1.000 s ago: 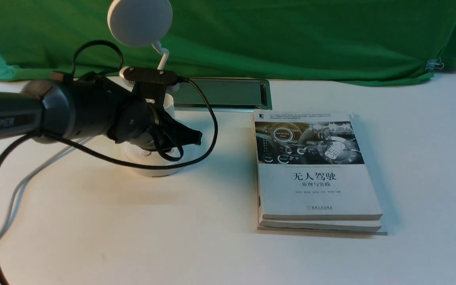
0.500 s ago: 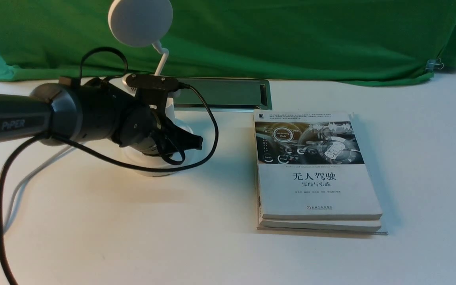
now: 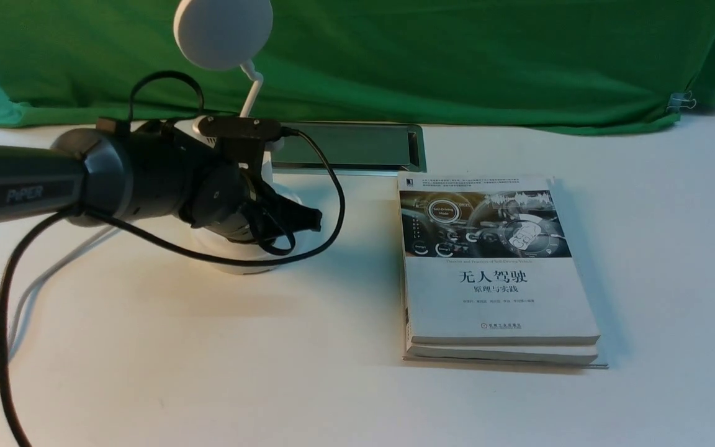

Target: Turn on the desk lamp on the white desktop with your hand.

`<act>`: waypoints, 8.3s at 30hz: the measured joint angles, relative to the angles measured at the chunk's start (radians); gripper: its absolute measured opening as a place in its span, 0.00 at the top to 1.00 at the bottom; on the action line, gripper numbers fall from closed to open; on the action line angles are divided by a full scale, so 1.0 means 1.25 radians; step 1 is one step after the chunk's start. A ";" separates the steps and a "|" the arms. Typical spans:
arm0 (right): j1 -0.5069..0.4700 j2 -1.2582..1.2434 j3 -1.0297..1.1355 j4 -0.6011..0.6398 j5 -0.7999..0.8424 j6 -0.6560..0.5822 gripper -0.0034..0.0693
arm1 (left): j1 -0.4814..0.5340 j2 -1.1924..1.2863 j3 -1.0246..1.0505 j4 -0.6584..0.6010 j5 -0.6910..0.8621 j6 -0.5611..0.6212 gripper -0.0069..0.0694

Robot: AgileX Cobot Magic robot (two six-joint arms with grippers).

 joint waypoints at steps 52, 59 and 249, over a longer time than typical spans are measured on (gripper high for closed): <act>0.000 0.000 0.000 0.000 0.000 0.000 0.63 | 0.000 0.042 -0.004 0.062 -0.040 -0.089 0.91; 0.000 0.000 0.000 0.000 0.000 0.000 0.63 | 0.000 0.023 -0.004 0.079 -0.020 -0.089 0.91; 0.000 0.000 0.000 0.000 0.000 0.000 0.63 | 0.277 -1.543 0.995 -0.178 -0.030 0.310 0.91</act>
